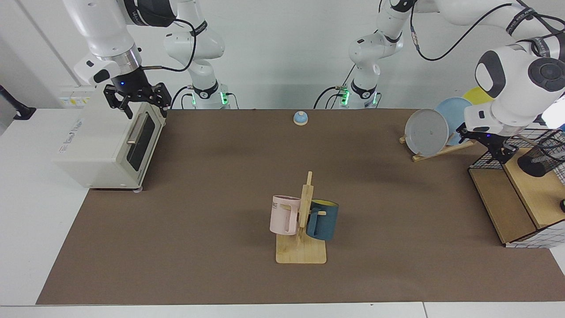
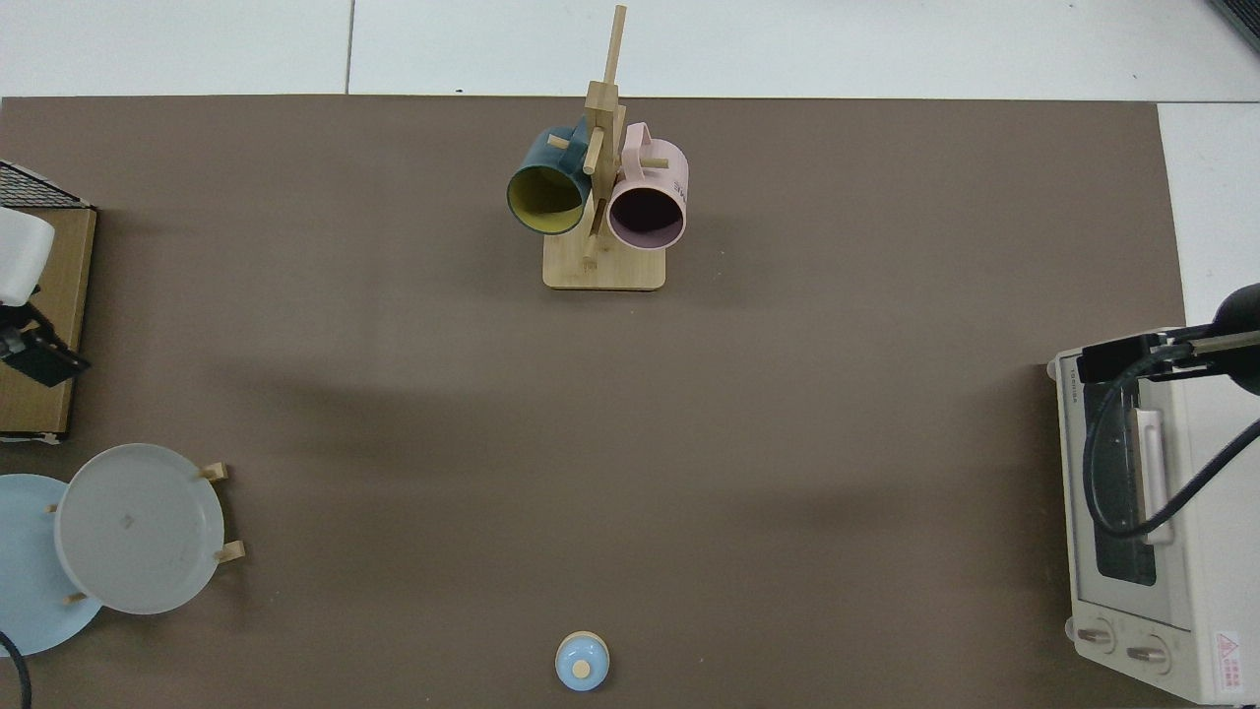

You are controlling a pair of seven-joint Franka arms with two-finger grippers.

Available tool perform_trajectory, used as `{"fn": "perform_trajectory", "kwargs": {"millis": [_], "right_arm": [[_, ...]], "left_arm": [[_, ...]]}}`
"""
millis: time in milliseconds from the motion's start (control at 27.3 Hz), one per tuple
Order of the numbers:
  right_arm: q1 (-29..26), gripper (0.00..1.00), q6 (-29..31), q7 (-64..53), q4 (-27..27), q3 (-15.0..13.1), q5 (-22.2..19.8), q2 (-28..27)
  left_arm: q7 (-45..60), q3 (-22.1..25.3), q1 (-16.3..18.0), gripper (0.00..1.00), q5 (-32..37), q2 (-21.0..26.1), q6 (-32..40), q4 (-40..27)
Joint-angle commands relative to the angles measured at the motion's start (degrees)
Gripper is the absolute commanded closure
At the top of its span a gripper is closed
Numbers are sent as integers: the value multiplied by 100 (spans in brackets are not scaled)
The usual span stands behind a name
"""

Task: Put markers into pen holder

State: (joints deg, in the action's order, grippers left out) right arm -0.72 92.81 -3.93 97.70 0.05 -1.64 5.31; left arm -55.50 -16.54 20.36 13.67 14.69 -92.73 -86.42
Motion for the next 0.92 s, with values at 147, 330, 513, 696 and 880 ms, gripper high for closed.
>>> {"fn": "perform_trajectory", "kwargs": {"millis": [147,330,513,696,880], "right_arm": [[-104,0,0,95,136,65,59,128],[-104,0,0,95,136,57,59,128],[-104,0,0,95,136,65,59,128],[-104,0,0,95,136,65,59,128],[-104,0,0,95,136,65,59,128]], "left_arm": [[3200,-15,-857,0,-646,-150,-44,-209],[4256,-24,-1060,0,-717,-141,-307,-191],[5275,-42,-1244,0,-673,-168,-255,10],[5479,-24,-1315,0,-629,-343,-26,125],[5549,11,-1262,0,-620,-703,26,108]]}}
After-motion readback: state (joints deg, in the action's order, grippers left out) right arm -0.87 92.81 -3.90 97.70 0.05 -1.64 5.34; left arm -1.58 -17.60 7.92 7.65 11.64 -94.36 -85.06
